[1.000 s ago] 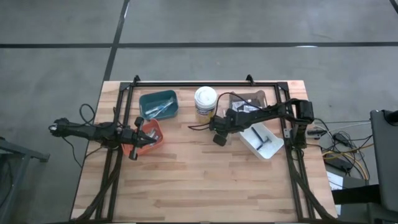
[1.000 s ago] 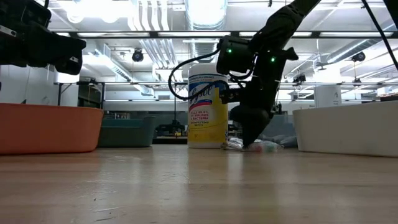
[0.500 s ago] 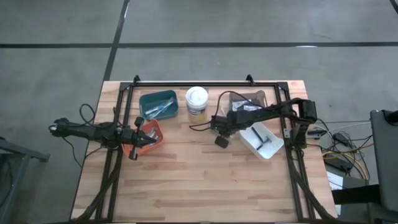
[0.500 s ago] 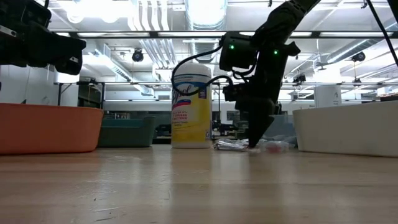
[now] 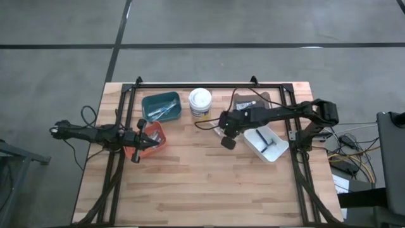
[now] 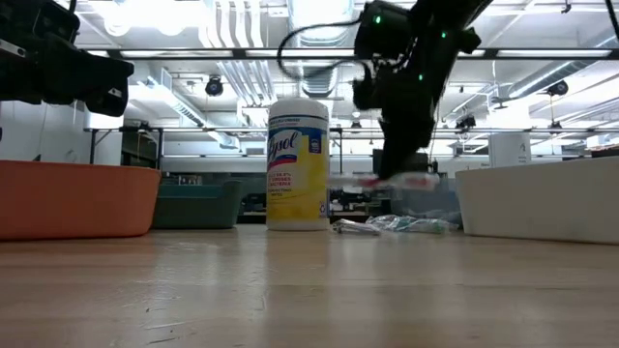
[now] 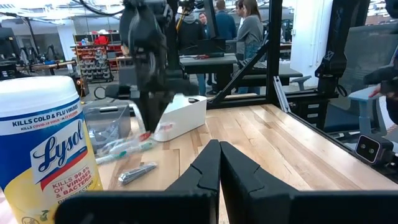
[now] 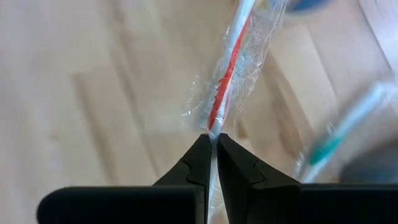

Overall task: Pick & Place Travel size toiletries
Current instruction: Put the orange toothbrush into the blue bin

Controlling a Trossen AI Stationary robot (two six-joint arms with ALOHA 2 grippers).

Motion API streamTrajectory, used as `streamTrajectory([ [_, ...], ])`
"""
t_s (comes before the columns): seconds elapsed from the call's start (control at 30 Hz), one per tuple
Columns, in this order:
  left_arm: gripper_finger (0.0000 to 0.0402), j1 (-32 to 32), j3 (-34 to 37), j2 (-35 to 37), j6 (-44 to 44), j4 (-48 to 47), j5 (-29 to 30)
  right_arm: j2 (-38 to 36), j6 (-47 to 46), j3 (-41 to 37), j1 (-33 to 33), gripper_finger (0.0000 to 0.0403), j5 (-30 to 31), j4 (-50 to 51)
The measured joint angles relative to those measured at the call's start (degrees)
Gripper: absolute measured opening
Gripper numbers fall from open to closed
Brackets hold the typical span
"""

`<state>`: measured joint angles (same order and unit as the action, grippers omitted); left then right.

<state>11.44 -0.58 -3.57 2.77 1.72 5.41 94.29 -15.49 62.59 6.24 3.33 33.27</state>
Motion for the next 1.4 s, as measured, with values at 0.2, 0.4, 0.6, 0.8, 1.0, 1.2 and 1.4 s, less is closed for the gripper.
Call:
streamTrajectory([
  [0.2, 0.0007, 0.00, 0.01, -0.02, 0.01, 0.00, -0.01, -3.39, 6.80, 0.00, 0.00, 0.0018, -9.45, -3.61],
  [0.4, 0.0007, 0.01, 0.02, 0.00, 0.01, 0.00, 0.00, -3.73, 12.18, 0.00, 0.02, 0.0018, -11.17, -8.54],
  [0.6, 0.0007, 0.00, 0.00, -0.02, 0.01, 0.00, -0.02, -3.38, 16.29, -0.02, 0.00, 0.0018, -11.35, -13.79],
  [0.8, 0.0007, 0.02, 0.02, -0.02, -1.90, 0.00, -0.02, -3.17, 16.60, -0.02, 0.00, 0.0018, -11.34, -16.69],
  [1.0, 0.0007, 0.02, 0.00, 0.00, -1.81, 0.04, -0.02, -2.94, 15.80, -0.02, 0.00, 0.0018, -11.35, -18.38],
  [1.2, 0.0007, 0.01, 0.02, -0.01, -1.52, 2.04, 0.09, -2.94, 15.96, -0.12, -0.19, 0.0018, -12.77, -22.75],
  [1.4, 0.0007, 0.00, 0.02, -0.02, -1.51, 4.56, 0.09, -2.94, 16.15, -0.37, -0.35, 0.0018, -12.81, -23.47],
])
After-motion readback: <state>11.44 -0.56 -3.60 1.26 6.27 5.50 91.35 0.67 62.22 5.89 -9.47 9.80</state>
